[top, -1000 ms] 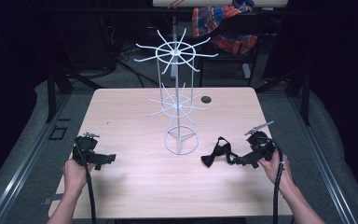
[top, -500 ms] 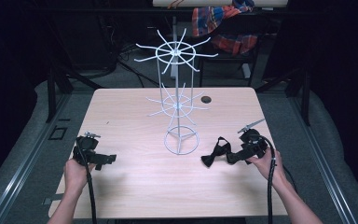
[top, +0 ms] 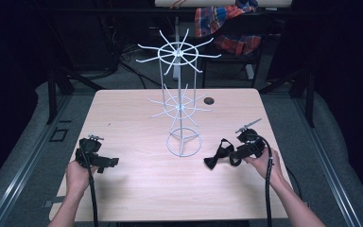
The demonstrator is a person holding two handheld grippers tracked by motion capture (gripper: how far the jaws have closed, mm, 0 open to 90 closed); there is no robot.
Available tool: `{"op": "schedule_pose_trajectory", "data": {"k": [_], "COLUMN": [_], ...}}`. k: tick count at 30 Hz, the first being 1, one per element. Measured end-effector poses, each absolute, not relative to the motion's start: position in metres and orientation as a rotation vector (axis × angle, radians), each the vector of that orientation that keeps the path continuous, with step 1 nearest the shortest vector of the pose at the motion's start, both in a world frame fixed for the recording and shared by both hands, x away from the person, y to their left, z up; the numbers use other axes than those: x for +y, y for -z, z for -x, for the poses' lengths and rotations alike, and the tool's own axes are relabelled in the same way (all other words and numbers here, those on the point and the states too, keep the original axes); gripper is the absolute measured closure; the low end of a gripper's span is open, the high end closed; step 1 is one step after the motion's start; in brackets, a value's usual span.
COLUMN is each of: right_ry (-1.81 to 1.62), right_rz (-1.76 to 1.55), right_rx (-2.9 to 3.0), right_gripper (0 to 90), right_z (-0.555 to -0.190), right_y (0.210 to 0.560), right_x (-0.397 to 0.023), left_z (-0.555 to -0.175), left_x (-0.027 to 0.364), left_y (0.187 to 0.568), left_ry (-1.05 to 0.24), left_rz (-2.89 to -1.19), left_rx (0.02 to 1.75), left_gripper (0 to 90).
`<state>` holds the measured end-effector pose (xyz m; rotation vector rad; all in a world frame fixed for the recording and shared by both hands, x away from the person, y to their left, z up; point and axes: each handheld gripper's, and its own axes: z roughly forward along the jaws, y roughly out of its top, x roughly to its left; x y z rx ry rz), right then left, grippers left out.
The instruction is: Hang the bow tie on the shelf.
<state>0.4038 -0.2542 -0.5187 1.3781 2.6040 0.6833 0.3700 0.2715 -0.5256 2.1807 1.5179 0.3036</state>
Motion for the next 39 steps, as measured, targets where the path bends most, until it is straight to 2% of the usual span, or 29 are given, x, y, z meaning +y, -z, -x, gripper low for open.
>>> {"op": "schedule_pose_trajectory", "data": {"k": [2,3,5,9,13,23,39], "right_ry": [-0.67,-0.66,-0.648,-0.673,-0.677,-0.713,-0.832], "right_rz": [-1.39,-1.394,-1.393,-1.383,-1.351,-1.326,-1.216], "right_rx": [2.597,2.641,2.631,2.581,2.564,2.553,2.457], "right_gripper": [58.6,64.5,67.6,83.4,88.5,89.9,90.0], "right_z": [-0.406,-0.406,-0.406,-0.404,-0.402,-0.398,-0.386], "right_y": [0.52,0.521,0.521,0.517,0.511,0.507,0.471], "right_x": [-0.249,-0.247,-0.247,-0.251,-0.251,-0.247,-0.252], "left_z": [-0.37,-0.369,-0.37,-0.369,-0.369,-0.369,-0.369], "left_x": [0.271,0.272,0.273,0.273,0.273,0.273,0.274], "left_y": [0.526,0.526,0.526,0.525,0.525,0.526,0.525], "left_ry": [-0.3,-0.301,-0.298,-0.299,-0.296,-0.294,-0.296], "left_rz": [-2.185,-2.186,-2.185,-2.184,-2.188,-2.184,-2.182], "left_rx": [1.515,1.517,1.518,1.517,1.514,1.515,1.511], "left_gripper": [0.0,0.0,0.0,0.0,0.1,0.1,0.0]}}
